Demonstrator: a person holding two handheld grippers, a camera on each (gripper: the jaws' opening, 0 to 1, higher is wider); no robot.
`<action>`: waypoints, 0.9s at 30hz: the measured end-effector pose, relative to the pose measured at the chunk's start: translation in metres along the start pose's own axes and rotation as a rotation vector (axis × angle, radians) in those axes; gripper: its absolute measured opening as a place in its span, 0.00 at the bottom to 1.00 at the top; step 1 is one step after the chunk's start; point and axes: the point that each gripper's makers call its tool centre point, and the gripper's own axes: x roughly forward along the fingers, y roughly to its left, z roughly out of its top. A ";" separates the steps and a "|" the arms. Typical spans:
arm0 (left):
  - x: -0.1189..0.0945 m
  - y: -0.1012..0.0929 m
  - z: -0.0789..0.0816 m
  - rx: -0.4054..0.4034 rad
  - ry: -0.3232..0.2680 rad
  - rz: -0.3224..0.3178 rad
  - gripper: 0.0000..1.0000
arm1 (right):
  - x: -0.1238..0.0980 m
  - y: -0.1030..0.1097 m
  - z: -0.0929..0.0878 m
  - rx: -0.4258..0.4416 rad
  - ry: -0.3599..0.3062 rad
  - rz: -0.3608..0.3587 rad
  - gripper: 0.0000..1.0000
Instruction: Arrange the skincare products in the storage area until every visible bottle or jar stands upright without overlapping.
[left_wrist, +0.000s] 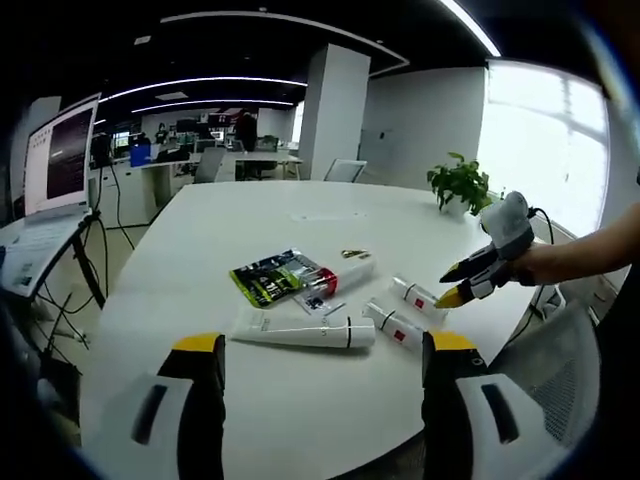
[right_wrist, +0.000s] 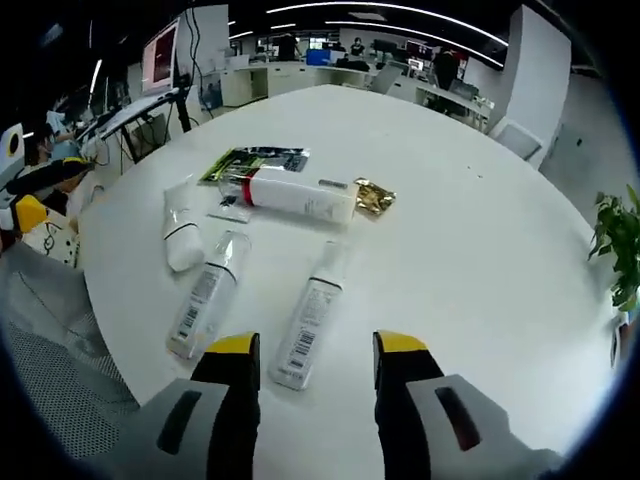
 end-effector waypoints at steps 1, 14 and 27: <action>0.000 0.000 0.000 -0.002 0.000 0.000 0.73 | 0.002 0.001 0.000 0.002 0.002 0.001 0.43; -0.001 0.003 0.002 -0.020 -0.010 0.009 0.72 | 0.025 0.004 0.005 0.004 0.058 0.010 0.36; -0.001 0.006 0.000 -0.036 0.000 0.016 0.71 | 0.041 0.000 0.002 0.009 0.107 -0.009 0.25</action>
